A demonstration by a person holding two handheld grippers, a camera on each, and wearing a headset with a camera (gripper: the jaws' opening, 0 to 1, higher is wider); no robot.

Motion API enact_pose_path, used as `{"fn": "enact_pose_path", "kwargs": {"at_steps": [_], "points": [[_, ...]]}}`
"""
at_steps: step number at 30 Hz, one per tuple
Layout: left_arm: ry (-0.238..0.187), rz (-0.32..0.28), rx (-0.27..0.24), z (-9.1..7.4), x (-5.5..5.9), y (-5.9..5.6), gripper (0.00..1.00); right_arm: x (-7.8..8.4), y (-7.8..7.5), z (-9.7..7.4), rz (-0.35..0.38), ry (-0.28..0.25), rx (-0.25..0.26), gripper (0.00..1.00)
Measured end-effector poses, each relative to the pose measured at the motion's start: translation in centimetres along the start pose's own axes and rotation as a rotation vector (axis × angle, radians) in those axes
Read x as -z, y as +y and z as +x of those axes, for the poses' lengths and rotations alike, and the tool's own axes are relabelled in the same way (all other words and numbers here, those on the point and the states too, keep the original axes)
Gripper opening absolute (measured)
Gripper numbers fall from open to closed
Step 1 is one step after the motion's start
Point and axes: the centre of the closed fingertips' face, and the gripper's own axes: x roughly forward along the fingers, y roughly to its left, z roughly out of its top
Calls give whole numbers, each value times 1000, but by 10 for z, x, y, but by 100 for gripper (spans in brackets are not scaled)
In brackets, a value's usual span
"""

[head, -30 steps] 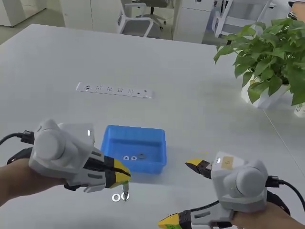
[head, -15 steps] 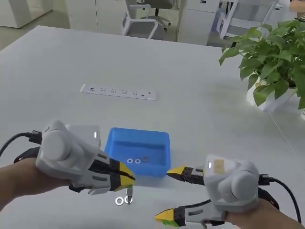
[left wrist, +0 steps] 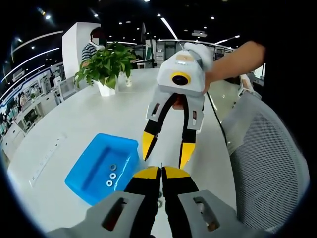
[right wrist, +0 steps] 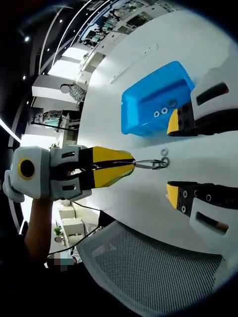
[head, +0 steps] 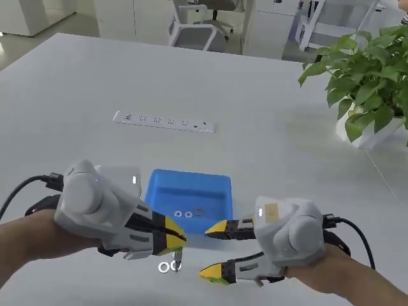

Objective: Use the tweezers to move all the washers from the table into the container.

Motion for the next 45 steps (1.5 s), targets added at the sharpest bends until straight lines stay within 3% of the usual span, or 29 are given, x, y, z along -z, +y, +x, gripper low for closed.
{"fn": "enact_pose_path", "kwargs": {"at_steps": [10,28,37,45], "points": [[0,-4,-2,-1,0,-1,5,0,8,19,-47,25,-91,22],[1,-17,-3,-3,1,0,5,-7,13,43,-104,44,-187,11],[4,-21,-5,-5,3,1,5,-5,14,46,-139,61,-210,10],[3,-22,-2,-5,3,1,5,-5,14,46,-117,67,-214,8]]}}
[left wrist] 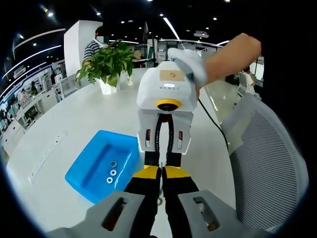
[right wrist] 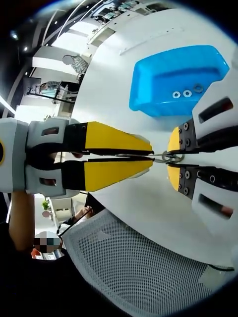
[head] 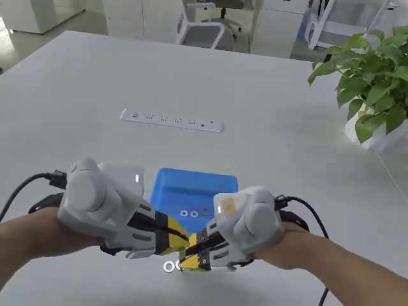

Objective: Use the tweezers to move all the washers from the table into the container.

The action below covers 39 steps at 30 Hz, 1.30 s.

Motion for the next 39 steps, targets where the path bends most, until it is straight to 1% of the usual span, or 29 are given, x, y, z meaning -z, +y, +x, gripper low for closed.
{"fn": "enact_pose_path", "kwargs": {"at_steps": [16,28,32,39], "points": [[4,3,-1,1,-1,0,5,1,-1,-1,32,-5,6,6],[21,6,-5,-2,1,1,6,0,-1,0,42,-10,8,6],[19,-6,-5,-3,1,0,8,1,-1,-1,48,-11,11,6],[29,-13,-15,-8,5,2,12,2,-2,-2,51,-12,13,6]]}}
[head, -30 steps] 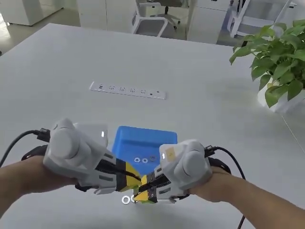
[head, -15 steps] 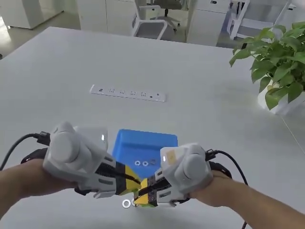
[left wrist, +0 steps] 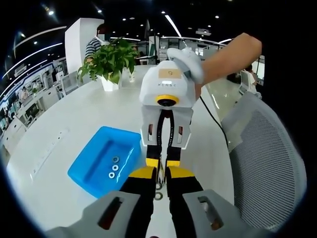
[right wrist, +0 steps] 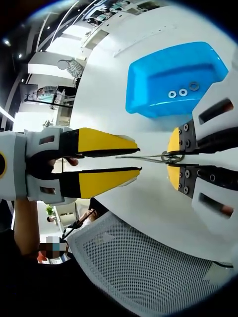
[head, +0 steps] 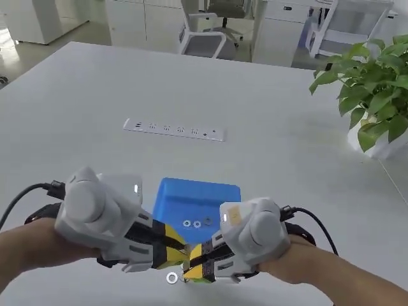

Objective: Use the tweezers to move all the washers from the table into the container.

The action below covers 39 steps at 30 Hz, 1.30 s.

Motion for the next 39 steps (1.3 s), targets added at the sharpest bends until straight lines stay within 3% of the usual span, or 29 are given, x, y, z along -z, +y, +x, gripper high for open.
{"fn": "enact_pose_path", "kwargs": {"at_steps": [8,19,32,39], "points": [[-5,-12,-17,-4,2,2,18,-1,-1,-3,6,-7,10,6],[-37,-84,-29,-9,12,-3,31,-6,-1,-12,2,-16,17,6],[-83,-155,-91,-23,20,2,48,-20,-1,-26,-23,-27,17,6],[-107,-187,-128,-30,16,-3,59,-26,-5,-34,-38,-27,17,6]]}}
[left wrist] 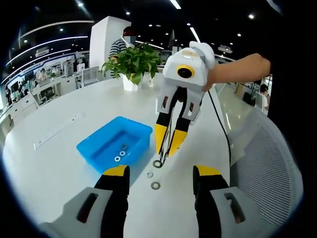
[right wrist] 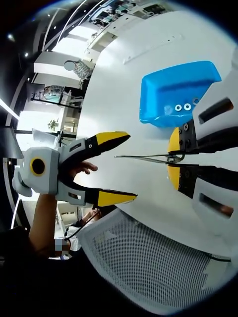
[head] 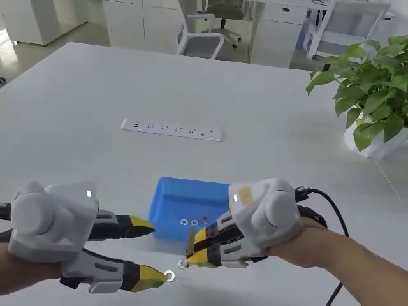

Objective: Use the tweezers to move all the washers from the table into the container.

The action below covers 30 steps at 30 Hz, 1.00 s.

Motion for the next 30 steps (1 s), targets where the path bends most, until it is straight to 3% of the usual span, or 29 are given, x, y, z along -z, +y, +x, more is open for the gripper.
{"fn": "enact_pose_path", "kwargs": {"at_steps": [6,16,30], "points": [[-30,-28,-25,-6,-3,0,63,-7,-7,-9,-19,-3,2,7],[-39,-46,-58,-13,-2,8,76,-17,-18,-17,-38,-15,6,7],[-55,-74,-92,-18,-5,19,95,-28,-54,-24,-47,-41,50,7]]}}
